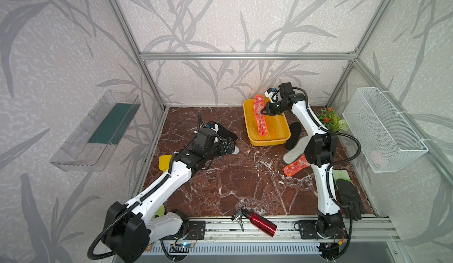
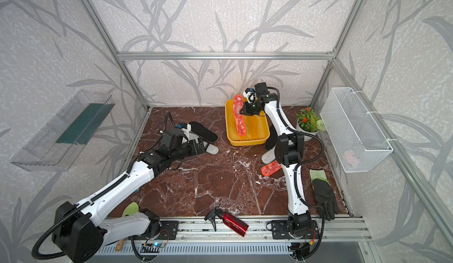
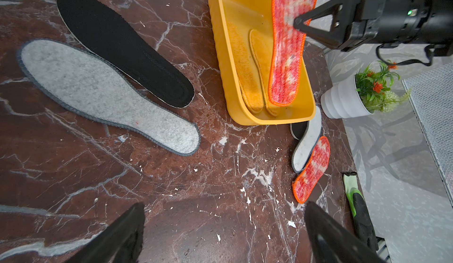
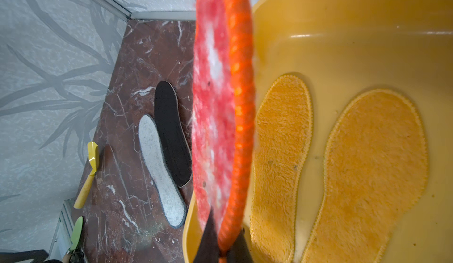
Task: Put the insoles into the storage box
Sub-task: Place the insole in the storage box.
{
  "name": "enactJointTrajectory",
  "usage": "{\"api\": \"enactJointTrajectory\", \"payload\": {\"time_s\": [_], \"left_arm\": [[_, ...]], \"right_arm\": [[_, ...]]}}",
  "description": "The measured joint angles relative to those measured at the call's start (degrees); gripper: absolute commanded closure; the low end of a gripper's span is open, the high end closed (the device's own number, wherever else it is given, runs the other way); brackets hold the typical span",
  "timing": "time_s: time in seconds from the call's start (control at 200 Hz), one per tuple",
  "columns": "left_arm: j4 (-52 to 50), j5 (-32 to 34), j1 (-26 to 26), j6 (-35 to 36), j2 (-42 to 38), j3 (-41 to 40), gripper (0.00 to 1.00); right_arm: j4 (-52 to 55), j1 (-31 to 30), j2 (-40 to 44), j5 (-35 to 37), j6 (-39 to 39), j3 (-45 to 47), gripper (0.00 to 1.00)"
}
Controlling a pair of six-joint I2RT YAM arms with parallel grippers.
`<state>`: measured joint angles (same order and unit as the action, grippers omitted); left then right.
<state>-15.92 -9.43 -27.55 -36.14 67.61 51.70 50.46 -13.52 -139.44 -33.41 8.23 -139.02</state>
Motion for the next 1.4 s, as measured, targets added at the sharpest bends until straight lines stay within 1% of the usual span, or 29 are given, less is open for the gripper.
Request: {"api": "enactJointTrajectory", "payload": {"time_s": [0.16,0.405,0.66,0.96,1.4], "left_arm": [[-0.2,0.0,0.3,0.2,0.1,0.4,0.01],[-0.4,-0.2,0.7,0.2,1.2,1.2,0.01],[-0.6,-0.7,0.9,0.6,2.0,1.5,0.01],[-1.0,-1.2,1.3,0.7,2.3,1.7,0.01],[-1.3,-1.2,1.6,1.1,2.3,1.7,0.01]], "right_arm": [[2.0,-0.7,-2.7,1.9,-1.3,0.0,1.00],[3.6,-1.6,-3.1,5.0,-2.4,0.0,1.00],[4.2,-1.7,-6.8,5.3,-1.9,-3.9,1.00],[4.8,-1.7,-11.9,5.3,0.6,-9.4,1.00],[4.5,-2.1,-13.2,6.1,1.4,-10.3,1.00]]}}
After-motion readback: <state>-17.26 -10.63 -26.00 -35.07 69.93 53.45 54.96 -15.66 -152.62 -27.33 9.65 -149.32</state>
